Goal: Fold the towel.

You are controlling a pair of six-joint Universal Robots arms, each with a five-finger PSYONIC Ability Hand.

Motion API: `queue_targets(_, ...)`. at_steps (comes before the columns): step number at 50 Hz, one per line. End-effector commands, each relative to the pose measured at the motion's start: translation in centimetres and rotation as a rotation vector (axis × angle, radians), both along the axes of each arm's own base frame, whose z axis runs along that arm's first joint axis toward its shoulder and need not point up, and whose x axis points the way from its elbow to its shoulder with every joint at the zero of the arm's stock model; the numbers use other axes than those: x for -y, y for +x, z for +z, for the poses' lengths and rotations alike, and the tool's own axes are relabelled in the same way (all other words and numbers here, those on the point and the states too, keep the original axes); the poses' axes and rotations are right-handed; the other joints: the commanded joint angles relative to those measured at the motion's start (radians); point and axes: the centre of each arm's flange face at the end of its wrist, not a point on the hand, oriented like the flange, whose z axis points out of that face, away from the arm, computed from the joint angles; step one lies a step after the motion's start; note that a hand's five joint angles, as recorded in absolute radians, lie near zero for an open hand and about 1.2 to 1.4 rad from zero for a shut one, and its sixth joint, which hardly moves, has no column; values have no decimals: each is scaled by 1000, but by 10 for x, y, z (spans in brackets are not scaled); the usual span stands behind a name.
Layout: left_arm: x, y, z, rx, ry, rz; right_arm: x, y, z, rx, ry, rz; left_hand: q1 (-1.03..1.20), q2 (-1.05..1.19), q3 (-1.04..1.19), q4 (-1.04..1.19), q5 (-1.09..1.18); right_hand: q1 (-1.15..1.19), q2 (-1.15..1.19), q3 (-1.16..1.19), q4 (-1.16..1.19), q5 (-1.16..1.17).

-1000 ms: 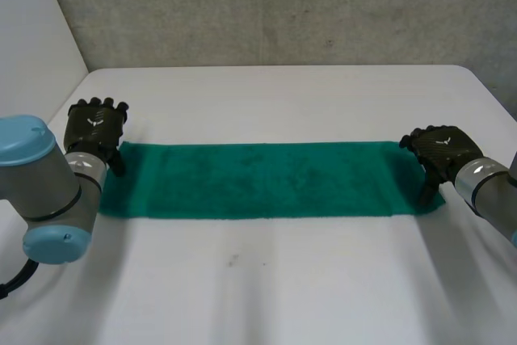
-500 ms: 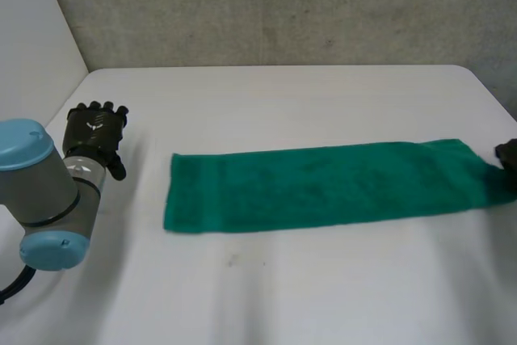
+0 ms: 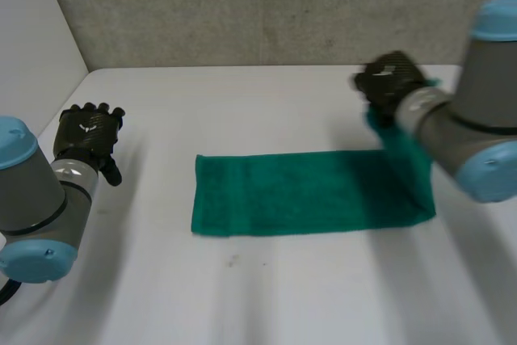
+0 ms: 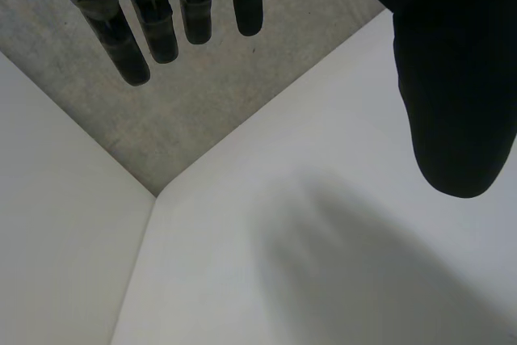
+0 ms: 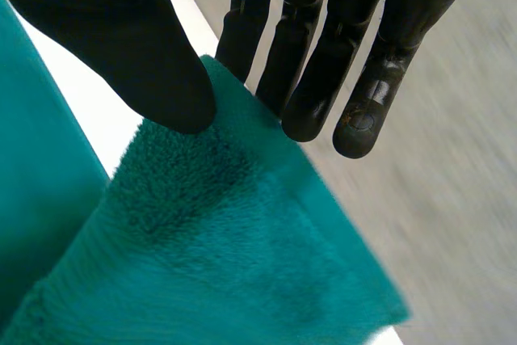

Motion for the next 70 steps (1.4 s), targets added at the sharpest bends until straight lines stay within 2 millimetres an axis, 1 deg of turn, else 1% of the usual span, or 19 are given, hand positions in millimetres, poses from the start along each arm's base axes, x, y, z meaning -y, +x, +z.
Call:
queue_targets(1,-7,-3,5,-34,4,-9,-72,101,-36,36,70,280,-22,-33,-44,-33,-47,412,217,211,204,239)
queue_targets(2,-7,-3,5,-37,4,-9,-87,114,-50,22,96,325,-22,-33,-44,-33,-47,412,217,211,204,239)
queue_targets(6,-12,-10,5,-44,6,-29,-114,135,-83,-15,155,399,-22,-33,-44,-33,-47,412,217,211,204,239)
queue_targets(10,-17,-18,5,-44,7,-57,-127,141,-105,-34,204,423,-22,-33,-44,-33,-47,412,217,211,204,239)
queue_targets(15,-21,-27,6,-46,0,-83,-125,140,-108,9,250,398,-22,-33,-44,-33,-47,393,197,192,185,220)
queue_targets(20,-28,-47,13,-58,-29,-145,-120,135,-85,101,271,361,-21,-33,-43,-32,-47,-545,-741,-746,-753,-718)
queue_targets(22,-29,-52,17,-66,-43,-159,-115,124,-48,203,267,322,-18,-30,-40,-29,-44,-804,-1000,-1005,-1012,-977)
queue_targets(25,-34,-66,27,-105,-68,-196,-98,101,-33,247,270,250,-9,-21,-32,-20,-35,-809,-1005,-1010,-1018,-982)
queue_targets(26,-35,-69,29,-122,-73,-204,-89,85,-23,268,263,208,-6,-18,-29,-17,-32,-809,-1005,-1010,-1018,-982)
queue_targets(30,-43,-89,38,-211,-75,-256,-77,53,-10,285,250,132,5,-6,-17,-5,-20,-809,-1005,-1010,-1018,-982)
queue_targets(33,-52,-107,35,-255,-45,-305,-73,36,-15,275,268,87,8,-3,-14,-3,-17,-809,-1005,-1010,-1018,-982)
queue_targets(35,-63,-119,27,-245,1,-345,-71,16,-25,257,304,32,8,-3,-14,-3,-17,-809,-1005,-1010,-1018,-982)
queue_targets(37,-72,-128,16,-221,53,-373,-71,7,-31,249,319,8,8,-3,-14,-3,-17,-809,-1005,-1010,-1018,-982)
queue_targets(44,-90,-132,-19,-139,206,-393,-72,-24,-57,251,337,-60,26,14,4,15,0,-809,-1005,-1010,-1018,-982)
queue_targets(50,-90,-133,-28,-124,234,-388,-70,-45,-73,244,335,-114,114,102,92,103,88,-809,-1005,-1010,-1018,-982)
queue_targets(52,-83,-137,-34,-104,227,-384,-71,-51,-81,232,346,-130,407,395,384,396,381,-809,-1005,-1010,-1018,-982)
queue_targets(56,-80,-138,-38,-76,223,-388,-74,-58,-94,226,367,-144,542,531,520,531,517,-809,-1005,-1010,-1018,-982)
queue_targets(61,-79,-136,-46,-34,226,-384,-74,-62,-98,230,376,-152,1199,1187,1177,1188,1173,-790,-986,-991,-999,-964)
queue_targets(70,-84,-113,-36,1,209,-246,-77,-64,-104,246,383,-164,1200,1188,1178,1189,1174,-805,-1001,-1006,-1013,-978)
